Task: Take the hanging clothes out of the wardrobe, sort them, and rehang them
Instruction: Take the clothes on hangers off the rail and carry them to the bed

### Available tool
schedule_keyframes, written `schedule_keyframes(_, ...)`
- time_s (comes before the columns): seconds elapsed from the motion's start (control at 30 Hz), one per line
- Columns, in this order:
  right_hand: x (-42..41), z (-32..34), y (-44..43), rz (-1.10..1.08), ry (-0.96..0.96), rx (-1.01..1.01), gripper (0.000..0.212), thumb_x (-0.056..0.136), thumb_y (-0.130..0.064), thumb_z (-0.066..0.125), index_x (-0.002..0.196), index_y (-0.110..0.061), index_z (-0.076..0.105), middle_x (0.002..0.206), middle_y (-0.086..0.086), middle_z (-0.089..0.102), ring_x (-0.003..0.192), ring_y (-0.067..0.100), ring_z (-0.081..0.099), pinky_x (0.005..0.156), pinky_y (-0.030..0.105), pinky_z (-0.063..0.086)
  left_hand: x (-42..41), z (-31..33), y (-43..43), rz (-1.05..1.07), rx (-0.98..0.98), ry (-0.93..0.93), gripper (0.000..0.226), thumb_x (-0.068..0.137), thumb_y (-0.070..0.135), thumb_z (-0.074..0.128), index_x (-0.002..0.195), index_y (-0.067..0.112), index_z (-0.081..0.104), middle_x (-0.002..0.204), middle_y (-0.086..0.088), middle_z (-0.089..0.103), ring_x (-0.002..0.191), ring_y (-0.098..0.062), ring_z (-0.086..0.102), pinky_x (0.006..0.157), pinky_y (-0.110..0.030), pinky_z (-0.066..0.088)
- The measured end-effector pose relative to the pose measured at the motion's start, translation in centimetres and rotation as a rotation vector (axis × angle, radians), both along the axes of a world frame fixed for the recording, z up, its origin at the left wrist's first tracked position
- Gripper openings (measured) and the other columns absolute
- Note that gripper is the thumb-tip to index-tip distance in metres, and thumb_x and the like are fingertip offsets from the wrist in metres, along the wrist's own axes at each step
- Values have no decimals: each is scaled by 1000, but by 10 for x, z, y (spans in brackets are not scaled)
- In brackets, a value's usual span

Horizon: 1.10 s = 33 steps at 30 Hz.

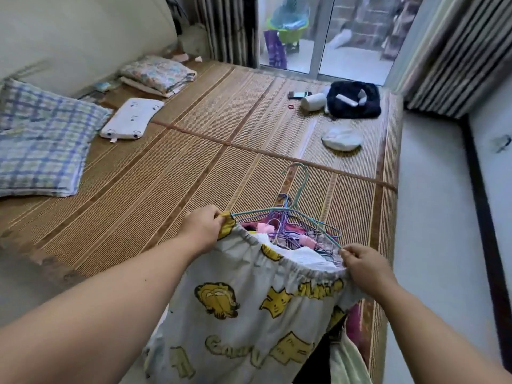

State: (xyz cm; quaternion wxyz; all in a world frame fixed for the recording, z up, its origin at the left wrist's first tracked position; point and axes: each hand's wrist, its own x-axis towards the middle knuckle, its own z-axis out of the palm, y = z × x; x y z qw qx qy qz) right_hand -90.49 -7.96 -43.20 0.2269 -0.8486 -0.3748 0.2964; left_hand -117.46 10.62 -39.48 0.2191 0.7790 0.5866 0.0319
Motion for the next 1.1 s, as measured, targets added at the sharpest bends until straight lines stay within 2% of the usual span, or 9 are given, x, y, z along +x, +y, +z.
schedule_keyframes(0.1, 21, -41, 21, 46, 5, -114, 23, 96, -28, 48, 86, -17, 65, 77, 2, 64, 68, 16, 55, 56, 25, 36, 21, -45, 18, 15, -83, 93, 24, 96, 31, 43, 106, 17, 59, 115, -12, 61, 109, -34, 51, 87, -35, 37)
schedule_keyframes(0.23, 40, -85, 49, 73, 11, -188, 24, 96, -28, 48, 87, -14, 65, 82, 3, 64, 71, 17, 56, 59, 27, 39, 37, -90, 33, 69, -141, 167, 26, 94, 36, 42, 109, 19, 55, 116, -11, 57, 109, -33, 46, 92, -39, 38)
schedule_keyframes(0.33, 44, -106, 66, 68, 5, -199, 21, 95, -27, 50, 100, -16, 67, 90, 2, 68, 76, 18, 58, 72, 31, 46, 41, -109, 40, 86, -137, 182, 35, 91, 41, 47, 122, 25, 52, 123, -7, 53, 117, -30, 42, 98, -42, 38)
schedule_keyframes(0.43, 39, -119, 78, 96, 42, -232, 40, 94, -28, 54, 133, -20, 50, 118, 8, 62, 98, 24, 59, 82, 34, 46, 42, -121, 40, 24, -160, 145, 54, 89, 45, 50, 138, 25, 40, 139, -4, 44, 131, -26, 35, 109, -43, 29)
schedule_keyframes(0.5, 30, -125, 84, 165, 35, -244, 50, 92, -28, 57, 139, -25, 42, 134, 6, 54, 115, 25, 53, 92, 35, 44, 39, -125, 35, 9, -212, 144, 62, 89, 46, 50, 145, 24, 31, 151, -4, 31, 139, -25, 25, 114, -42, 22)
schedule_keyframes(0.6, 9, -125, 96, 339, 7, -274, 54, 92, -30, 56, 143, -25, 37, 145, 1, 43, 130, 21, 42, 103, 34, 37, 30, -124, 23, -4, -268, 163, 67, 90, 45, 51, 148, 25, 23, 156, -3, 22, 143, -23, 18, 116, -43, 19)
schedule_keyframes(0.8, -66, -78, 138, 665, -65, -116, 54, 93, -36, 53, 144, -27, 36, 147, -3, 39, 132, 18, 38, 105, 32, 37, -4, -83, 7, 56, -295, 118, 68, 89, 43, 53, 148, 27, 24, 157, 0, 18, 143, -19, 17, 116, -41, 20)
schedule_keyframes(0.93, -141, -16, 169, 890, -159, 95, 57, 90, -38, 53, 143, -33, 34, 145, -5, 39, 130, 18, 41, 102, 33, 39, -49, -26, 0, 114, -200, 73, 65, 89, 42, 54, 147, 31, 25, 157, 1, 19, 143, -19, 17, 116, -40, 20)
schedule_keyframes(1.1, -254, 67, 183, 1131, -186, 343, 61, 87, -39, 55, 143, -34, 33, 144, -5, 39, 131, 18, 39, 105, 36, 38, -137, 58, -28, 303, -83, -58, 65, 90, 38, 57, 147, 21, 30, 156, -5, 20, 143, -18, 21, 114, -28, 20)
